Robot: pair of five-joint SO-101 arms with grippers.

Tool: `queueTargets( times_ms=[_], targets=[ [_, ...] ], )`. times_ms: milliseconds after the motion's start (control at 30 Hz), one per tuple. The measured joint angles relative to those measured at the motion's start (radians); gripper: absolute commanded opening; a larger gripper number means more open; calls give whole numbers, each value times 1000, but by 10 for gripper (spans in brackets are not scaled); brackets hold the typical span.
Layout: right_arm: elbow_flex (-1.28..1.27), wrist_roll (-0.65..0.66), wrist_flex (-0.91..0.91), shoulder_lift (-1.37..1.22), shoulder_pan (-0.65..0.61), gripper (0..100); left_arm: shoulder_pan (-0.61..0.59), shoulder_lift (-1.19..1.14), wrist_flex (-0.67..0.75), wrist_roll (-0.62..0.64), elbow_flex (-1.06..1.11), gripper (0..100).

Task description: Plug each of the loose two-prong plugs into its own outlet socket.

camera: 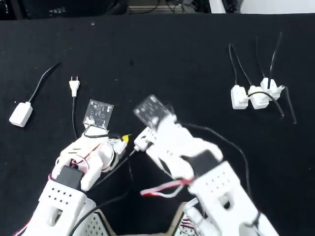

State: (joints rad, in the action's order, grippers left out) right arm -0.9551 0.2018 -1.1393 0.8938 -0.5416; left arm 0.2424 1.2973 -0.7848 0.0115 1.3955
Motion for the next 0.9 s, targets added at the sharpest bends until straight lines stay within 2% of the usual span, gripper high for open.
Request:
queueTargets(
  times_ms=[100,267,367,667,900],
  targets=[
    [150,5,-97,-163,0,11,-52,0,-11,0,0,198],
    [402,8,-245,-402,0,11,-232,0,-5,0,14,198],
    [523,29,-321,-529,0,11,-284,0,-3,0,51,198],
    [764,130,-462,-842,3,11,-288,0,-3,0,75,198],
    [916,140,-482,-1031,104,11,-288,0,-3,0,75,198]
  ],
)
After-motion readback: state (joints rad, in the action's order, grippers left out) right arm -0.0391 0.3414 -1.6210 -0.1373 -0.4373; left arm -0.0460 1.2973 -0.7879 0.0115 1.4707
